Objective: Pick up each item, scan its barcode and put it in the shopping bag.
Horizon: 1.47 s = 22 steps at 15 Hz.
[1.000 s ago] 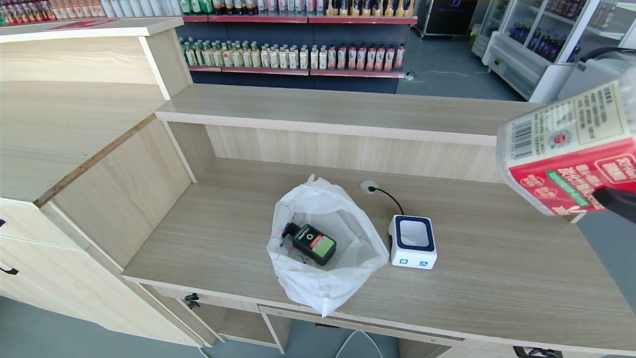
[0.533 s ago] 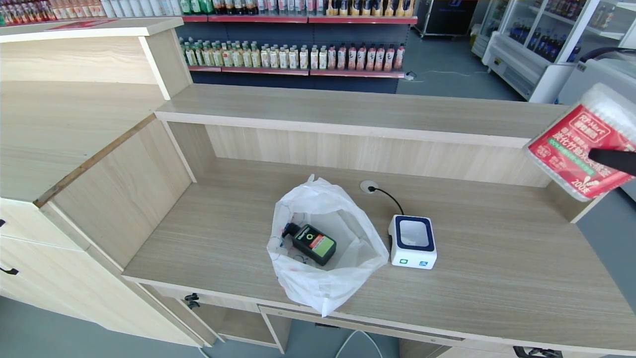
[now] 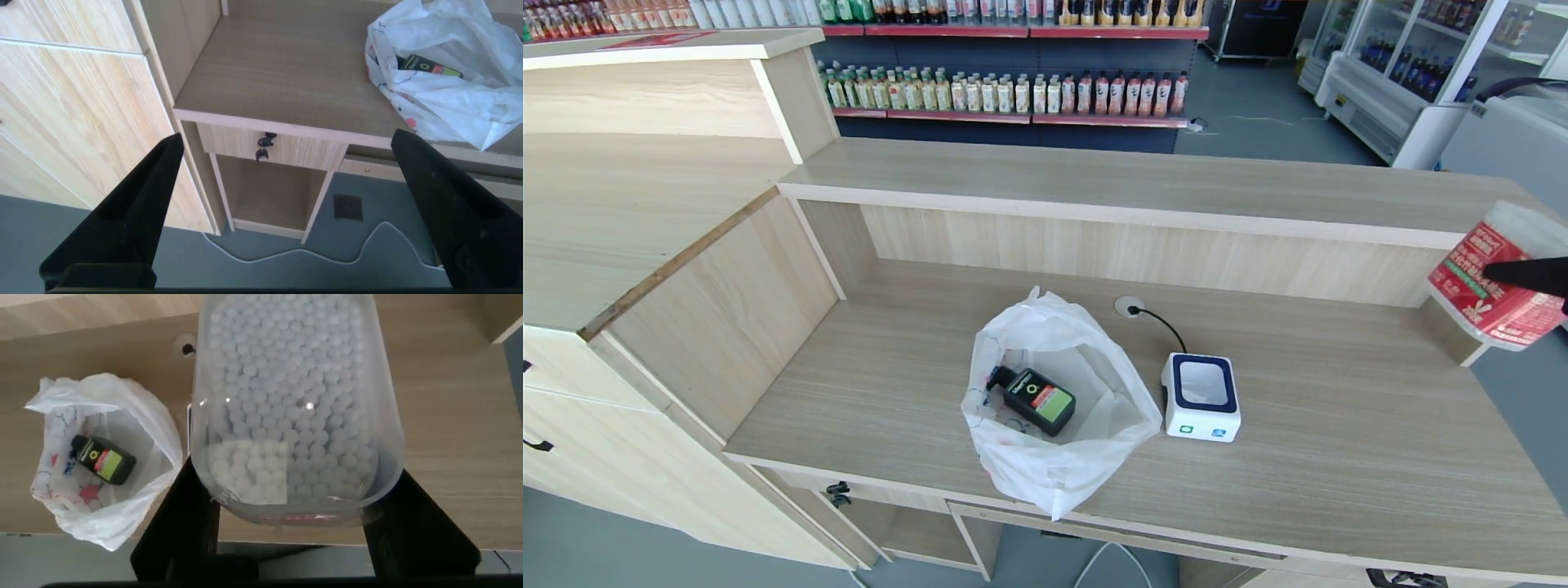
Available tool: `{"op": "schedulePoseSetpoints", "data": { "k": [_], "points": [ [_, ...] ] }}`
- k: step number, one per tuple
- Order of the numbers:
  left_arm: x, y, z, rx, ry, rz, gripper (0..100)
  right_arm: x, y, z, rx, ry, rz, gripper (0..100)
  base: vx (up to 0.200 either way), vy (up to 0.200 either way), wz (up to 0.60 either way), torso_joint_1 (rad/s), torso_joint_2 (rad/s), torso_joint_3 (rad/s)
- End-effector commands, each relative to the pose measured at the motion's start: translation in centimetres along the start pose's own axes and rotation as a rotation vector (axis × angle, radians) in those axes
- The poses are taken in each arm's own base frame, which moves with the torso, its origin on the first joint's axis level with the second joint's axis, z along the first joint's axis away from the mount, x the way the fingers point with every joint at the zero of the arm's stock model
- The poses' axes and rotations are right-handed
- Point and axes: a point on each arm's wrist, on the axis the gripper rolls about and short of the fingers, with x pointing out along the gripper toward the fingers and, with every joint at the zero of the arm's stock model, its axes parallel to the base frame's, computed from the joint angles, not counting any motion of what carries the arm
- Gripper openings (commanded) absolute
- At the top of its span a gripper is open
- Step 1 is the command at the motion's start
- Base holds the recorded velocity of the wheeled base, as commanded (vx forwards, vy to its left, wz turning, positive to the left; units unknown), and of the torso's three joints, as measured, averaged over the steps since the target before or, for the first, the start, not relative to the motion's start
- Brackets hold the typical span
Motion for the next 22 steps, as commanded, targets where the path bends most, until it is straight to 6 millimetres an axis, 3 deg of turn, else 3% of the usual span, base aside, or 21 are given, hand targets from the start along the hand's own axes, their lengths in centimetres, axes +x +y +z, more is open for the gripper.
{"op": "schedulePoseSetpoints", "data": {
  "k": [1,7,10,16,18,22],
  "points": [
    [0.0,0.0,0.0,0.0,0.0,0.001,100,2.1,1.8,-0.3,-0.002,0.045,-0.002,0,0.0,0.0,0.0,0.0,0.0,0.0],
    [0.0,0.0,0.0,0.0,0.0,0.001,100,3.8,5.2,-2.8,-0.151,0.113,-0.224,0,0.0,0.0,0.0,0.0,0.0,0.0],
    [0.0,0.0,0.0,0.0,0.0,0.001,100,4.1,5.6,-3.1,-0.218,0.127,-0.223,0,0.0,0.0,0.0,0.0,0.0,0.0],
    [0.0,0.0,0.0,0.0,0.0,-0.001,100,3.8,5.5,-3.1,-0.218,0.127,-0.209,0,0.0,0.0,0.6,0.007,0.01,-0.001],
    [0.0,0.0,0.0,0.0,0.0,0.001,100,3.8,4.7,-3.3,-0.21,0.169,-0.184,0,0.0,0.0,0.3,-0.001,0.0,0.001],
    [0.0,0.0,0.0,0.0,0.0,0.001,100,4.1,0.8,-2.3,-0.056,0.23,-0.086,0,0.0,0.0,0.0,0.0,0.0,0.0]
  ]
}}
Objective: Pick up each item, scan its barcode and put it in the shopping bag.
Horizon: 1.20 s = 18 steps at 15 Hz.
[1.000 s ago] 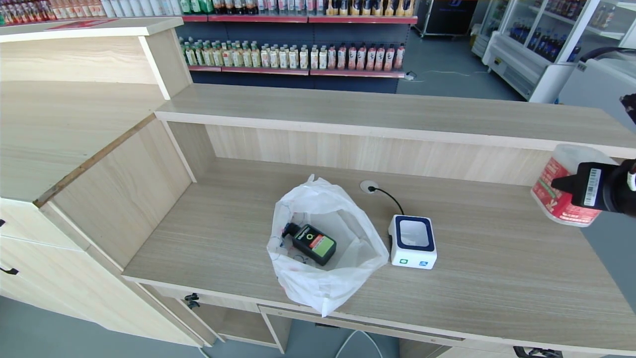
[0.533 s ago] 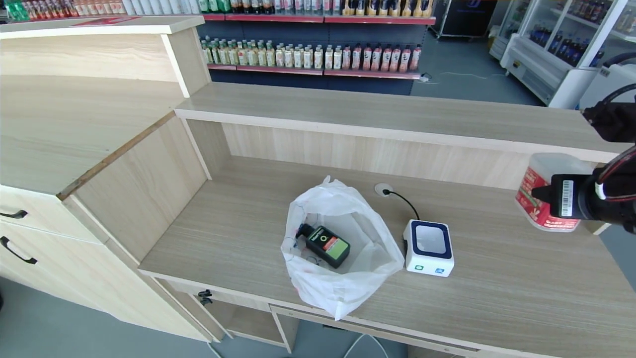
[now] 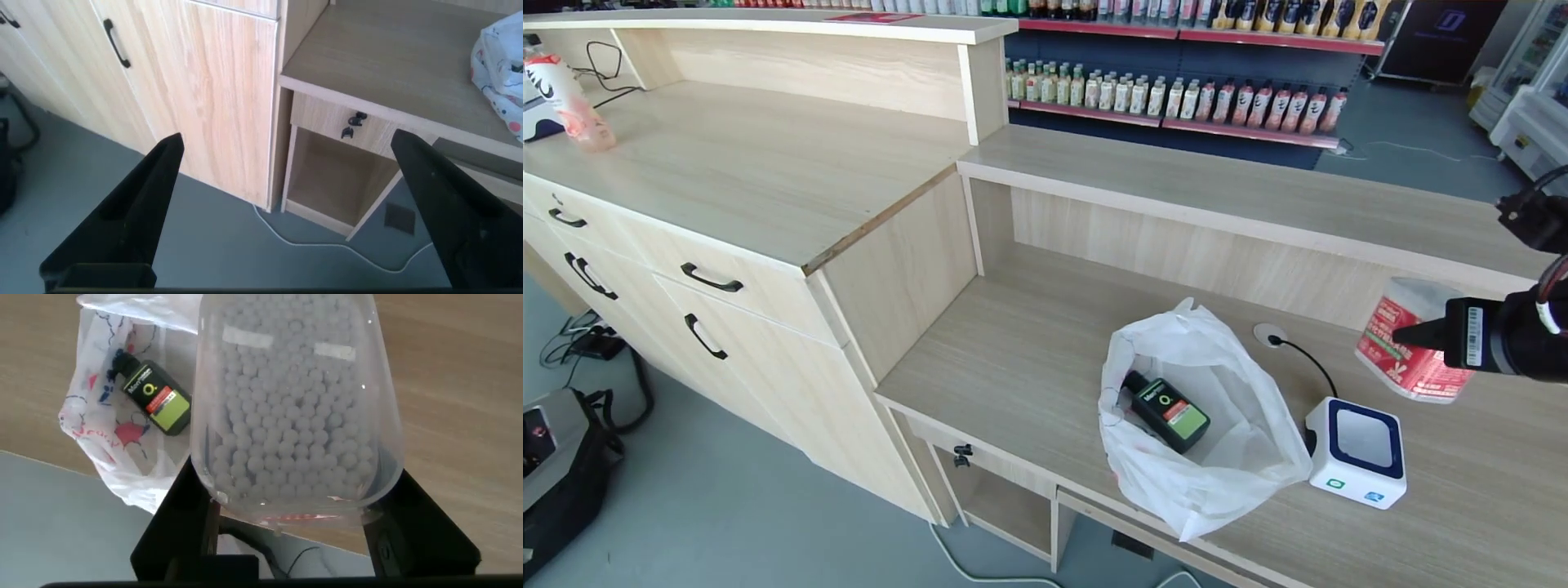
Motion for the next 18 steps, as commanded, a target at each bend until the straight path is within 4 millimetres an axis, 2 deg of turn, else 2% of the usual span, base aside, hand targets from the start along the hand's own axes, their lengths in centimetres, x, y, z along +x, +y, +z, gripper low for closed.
{"op": "schedulePoseSetpoints", "data": {
  "k": [1,3,6,9,12,18],
  "points": [
    [0.0,0.0,0.0,0.0,0.001,-0.001,100,-0.2,-2.4,0.6,0.12,0.001,0.057,0,0.0,0.0,0.0,0.0,0.0,0.0],
    [0.0,0.0,0.0,0.0,0.001,-0.001,100,0.8,-3.4,0.8,0.203,0.027,0.044,0,0.0,0.0,0.0,0.0,0.0,0.0],
    [0.0,0.0,0.0,0.0,0.001,-0.001,100,3.1,-4.4,1.6,0.491,0.086,-0.013,0,0.0,0.0,0.0,0.0,0.0,0.0],
    [0.0,0.0,0.0,0.0,0.001,-0.001,100,4.6,-5.3,0.7,0.582,0.233,-0.057,0,0.0,0.0,0.0,0.0,0.0,0.0],
    [0.0,0.0,0.0,0.0,0.001,-0.001,100,5.2,-5.5,0.1,0.626,0.273,-0.085,0,0.0,0.0,0.0,0.0,0.0,0.0],
    [0.0,0.0,0.0,0.0,0.001,-0.001,100,7.1,-7.9,-0.6,0.715,0.347,-0.137,0,0.0,0.0,0.0,0.0,0.0,0.0]
  ]
}}
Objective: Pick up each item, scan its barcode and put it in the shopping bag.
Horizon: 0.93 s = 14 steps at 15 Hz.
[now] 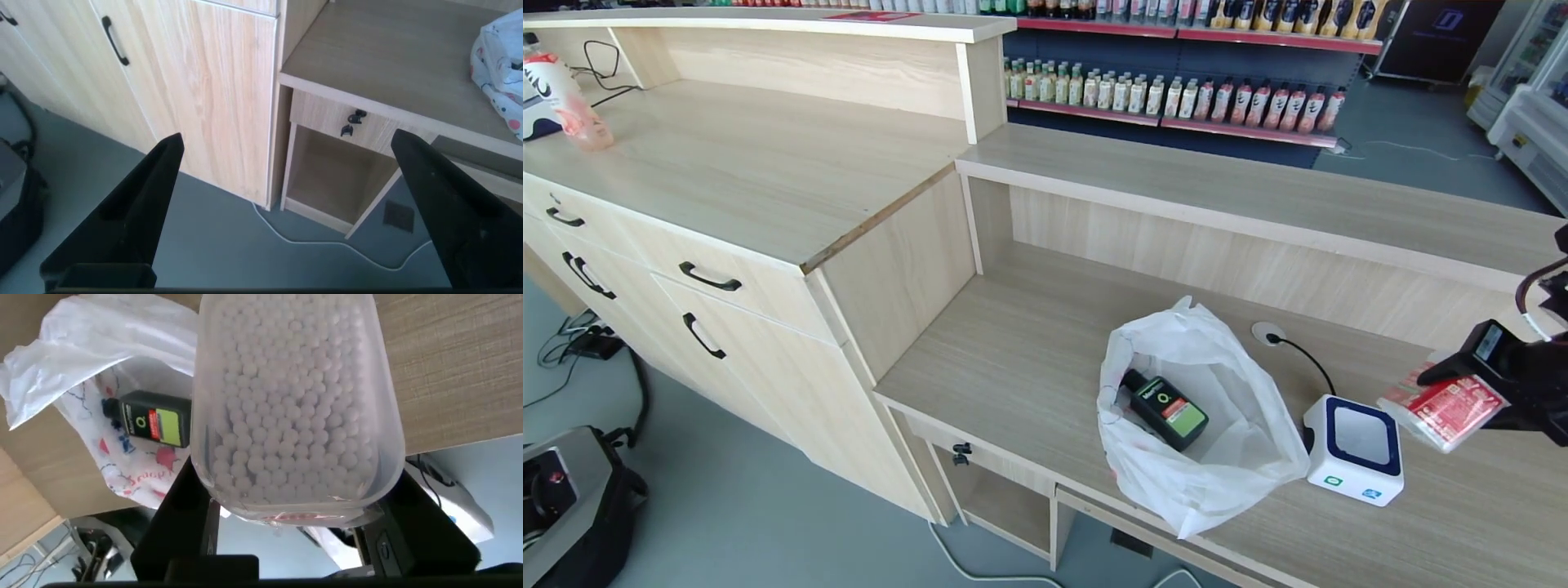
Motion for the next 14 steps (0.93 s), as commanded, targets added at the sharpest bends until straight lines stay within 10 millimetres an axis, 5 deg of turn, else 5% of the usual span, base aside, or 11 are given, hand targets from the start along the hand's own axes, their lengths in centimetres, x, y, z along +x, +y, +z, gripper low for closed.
{"op": "schedulePoseSetpoints", "data": {
  "k": [1,11,14],
  "points": [
    [0.0,0.0,0.0,0.0,0.0,0.0,100,1.0,-1.1,0.3,0.043,0.052,-0.06,0,0.0,0.0,0.0,0.0,0.0,0.0],
    [0.0,0.0,0.0,0.0,0.0,0.0,100,1.8,-2.5,2.2,0.168,0.082,-0.032,0,0.0,0.0,0.0,0.0,0.0,0.0],
    [0.0,0.0,0.0,0.0,0.0,0.0,100,3.5,-2.5,2.7,0.164,0.102,-0.046,0,0.0,0.0,0.0,0.0,0.0,0.0]
  ]
}}
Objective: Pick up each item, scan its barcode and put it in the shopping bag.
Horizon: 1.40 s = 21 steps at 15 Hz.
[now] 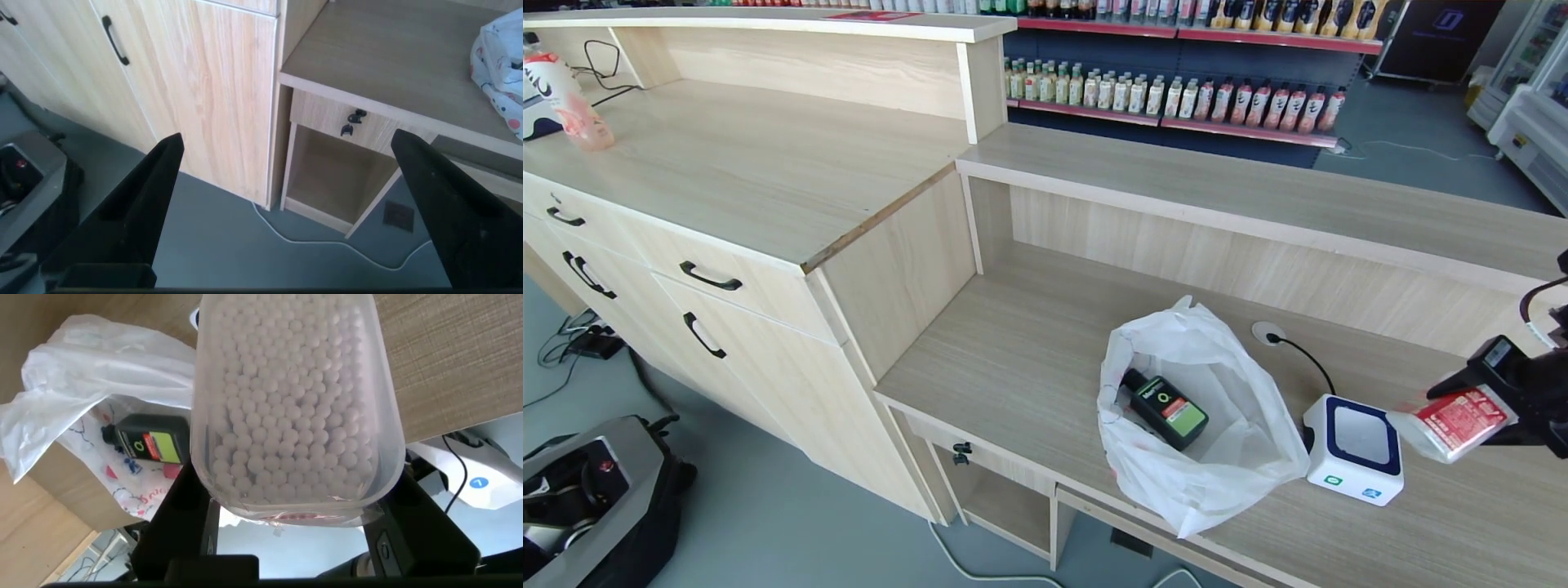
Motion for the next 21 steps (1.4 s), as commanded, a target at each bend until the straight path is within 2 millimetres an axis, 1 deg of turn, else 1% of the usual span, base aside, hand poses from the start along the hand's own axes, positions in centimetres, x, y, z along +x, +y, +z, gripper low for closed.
{"op": "schedulePoseSetpoints", "data": {
  "k": [1,4,8,11,18,21],
  "points": [
    [0.0,0.0,0.0,0.0,0.0,0.001,100,1.2,0.2,0.6,0.0,0.016,-0.012,0,0.0,0.0,0.0,0.0,0.0,0.0],
    [0.0,0.0,0.0,0.0,0.0,0.001,100,1.9,0.3,0.8,-0.001,0.03,-0.022,0,0.0,0.0,0.0,0.0,0.0,0.0],
    [0.0,0.0,0.0,0.0,0.0,0.001,100,2.6,1.0,0.0,-0.031,0.062,-0.024,0,0.0,0.0,0.0,0.0,0.0,0.0],
    [0.0,0.0,0.0,0.0,0.0,0.001,100,3.1,1.1,-0.2,-0.035,0.074,-0.031,0,0.0,0.0,0.0,0.0,0.0,0.0],
    [0.0,0.0,0.0,0.0,0.0,0.001,100,5.3,2.8,-0.4,-0.092,0.077,0.009,0,0.0,0.0,0.0,0.0,0.0,0.0],
    [0.0,0.0,0.0,0.0,0.0,0.001,100,5.5,3.3,-0.5,-0.104,0.092,0.03,0,0.0,0.0,0.0,0.0,0.0,0.0]
  ]
}}
